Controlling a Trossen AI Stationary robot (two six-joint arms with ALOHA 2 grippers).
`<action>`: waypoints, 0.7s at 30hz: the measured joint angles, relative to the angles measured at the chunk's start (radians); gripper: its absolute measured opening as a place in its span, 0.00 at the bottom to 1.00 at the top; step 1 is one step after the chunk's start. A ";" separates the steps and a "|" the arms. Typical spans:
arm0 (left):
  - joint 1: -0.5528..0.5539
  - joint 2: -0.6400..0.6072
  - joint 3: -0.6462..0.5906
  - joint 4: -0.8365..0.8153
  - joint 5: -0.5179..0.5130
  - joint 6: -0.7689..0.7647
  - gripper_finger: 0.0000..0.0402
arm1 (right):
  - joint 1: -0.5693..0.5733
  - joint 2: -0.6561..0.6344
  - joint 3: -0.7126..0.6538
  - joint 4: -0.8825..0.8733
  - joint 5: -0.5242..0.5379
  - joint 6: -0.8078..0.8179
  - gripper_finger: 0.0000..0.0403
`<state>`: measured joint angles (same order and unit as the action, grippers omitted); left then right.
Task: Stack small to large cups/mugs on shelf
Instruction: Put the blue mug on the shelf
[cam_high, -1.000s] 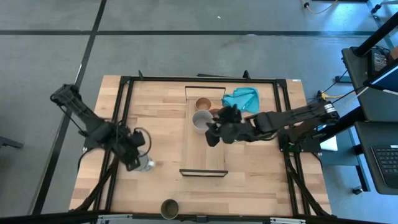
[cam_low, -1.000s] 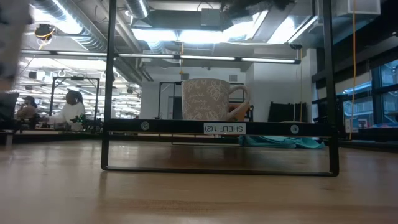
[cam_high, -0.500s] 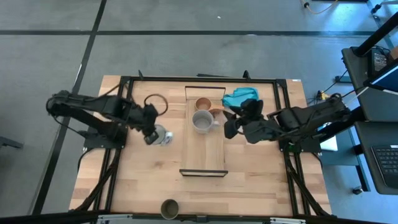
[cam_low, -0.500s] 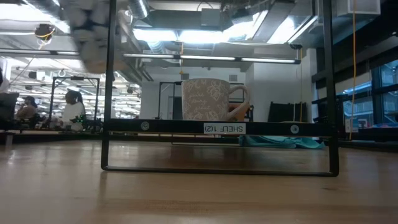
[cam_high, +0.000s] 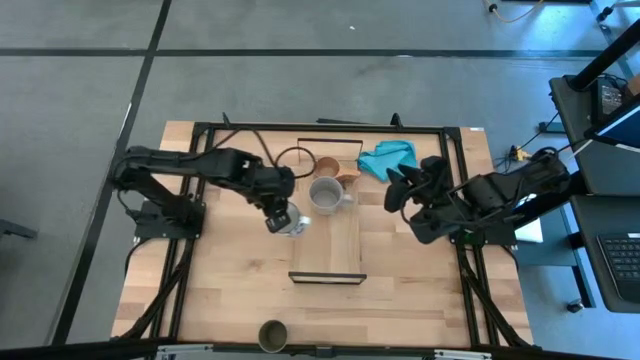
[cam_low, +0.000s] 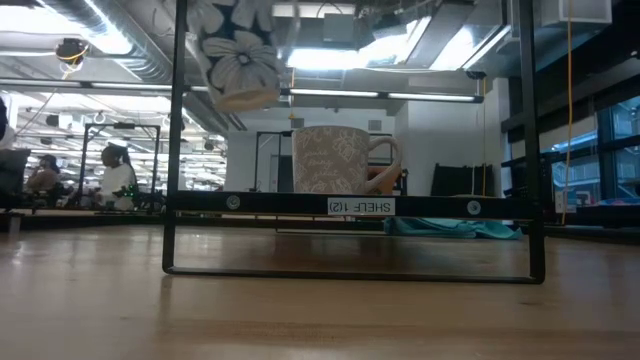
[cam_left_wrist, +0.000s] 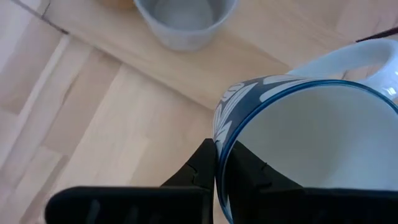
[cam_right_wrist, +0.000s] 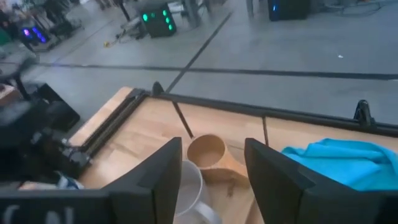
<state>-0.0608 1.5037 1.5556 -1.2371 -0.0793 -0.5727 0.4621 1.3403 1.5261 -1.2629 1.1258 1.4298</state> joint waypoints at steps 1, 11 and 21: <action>0.000 0.016 0.013 0.003 0.000 0.006 0.03 | 0.010 -0.004 0.000 -0.019 0.009 0.014 0.44; 0.015 0.096 0.063 0.066 0.037 0.033 0.03 | 0.073 -0.035 0.000 -0.086 0.046 -0.028 0.44; 0.030 0.095 0.064 0.081 0.044 0.071 0.03 | 0.074 -0.035 0.000 -0.046 -0.050 -0.027 0.44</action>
<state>-0.0306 1.5986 1.6192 -1.1564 -0.0351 -0.5019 0.5361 1.3056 1.5261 -1.3085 1.0763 1.4027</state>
